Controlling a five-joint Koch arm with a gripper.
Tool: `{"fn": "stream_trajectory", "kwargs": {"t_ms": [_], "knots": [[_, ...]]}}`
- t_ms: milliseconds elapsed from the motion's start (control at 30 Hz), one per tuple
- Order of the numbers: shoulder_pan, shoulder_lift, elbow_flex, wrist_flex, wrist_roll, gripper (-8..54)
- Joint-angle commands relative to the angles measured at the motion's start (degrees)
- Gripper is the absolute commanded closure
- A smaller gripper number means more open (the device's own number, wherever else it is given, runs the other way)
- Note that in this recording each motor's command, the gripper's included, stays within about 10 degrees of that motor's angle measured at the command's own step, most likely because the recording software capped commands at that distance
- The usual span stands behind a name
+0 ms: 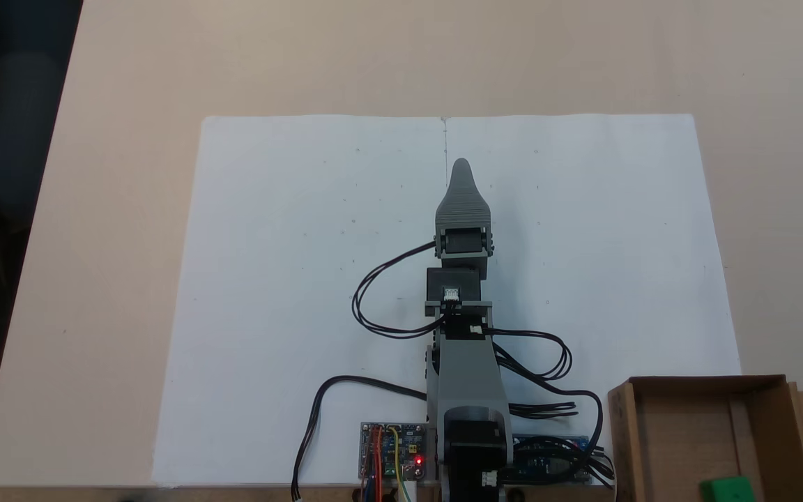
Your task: Grasp a green dice and put it in the bin.
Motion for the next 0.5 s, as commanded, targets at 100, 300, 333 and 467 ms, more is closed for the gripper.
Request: {"fn": "stream_trajectory", "kwargs": {"t_ms": [100, 300, 333, 467], "knots": [[0.44, 6.15, 3.34, -6.15, -3.87, 1.5], [0.88, 6.15, 4.57, -6.33, -3.96, 1.3], [1.41, 6.15, 4.57, -6.33, -4.04, 1.3], [1.76, 6.15, 4.57, -6.15, -4.04, 0.9]]}}
